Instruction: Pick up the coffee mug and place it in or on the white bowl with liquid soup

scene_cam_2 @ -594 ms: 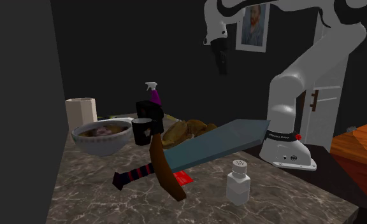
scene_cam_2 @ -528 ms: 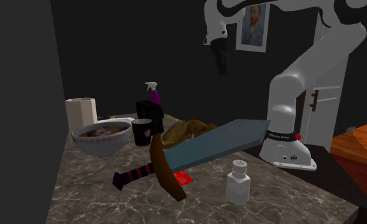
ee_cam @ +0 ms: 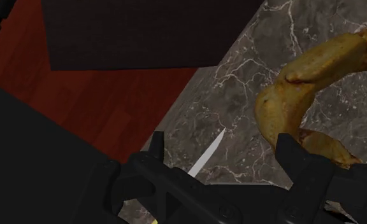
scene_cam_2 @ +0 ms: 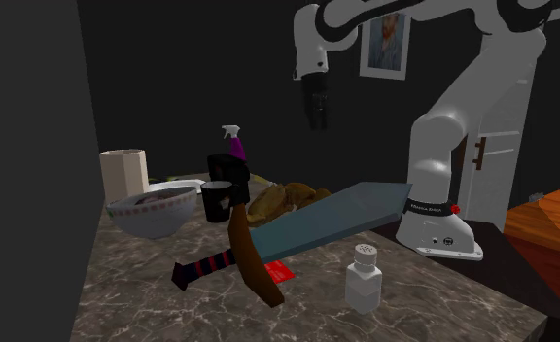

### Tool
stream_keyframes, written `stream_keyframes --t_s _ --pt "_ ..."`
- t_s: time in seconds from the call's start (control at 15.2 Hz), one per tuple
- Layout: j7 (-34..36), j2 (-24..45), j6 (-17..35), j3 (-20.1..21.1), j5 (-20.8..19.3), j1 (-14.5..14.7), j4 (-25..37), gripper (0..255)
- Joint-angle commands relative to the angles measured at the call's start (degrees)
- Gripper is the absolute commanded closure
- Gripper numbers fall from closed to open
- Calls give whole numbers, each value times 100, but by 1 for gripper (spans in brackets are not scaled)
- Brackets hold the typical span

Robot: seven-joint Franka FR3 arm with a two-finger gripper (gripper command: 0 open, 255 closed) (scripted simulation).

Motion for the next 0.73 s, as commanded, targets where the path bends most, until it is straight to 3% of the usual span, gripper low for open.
stream_keyframes --t_s 0.0,0.33,0.66 --pt "279 235 356 196 89 26 13 0" --pt "997 1060 1281 700 168 46 202 0" --pt "1795 2033 2101 1169 -31 -9 611 0"
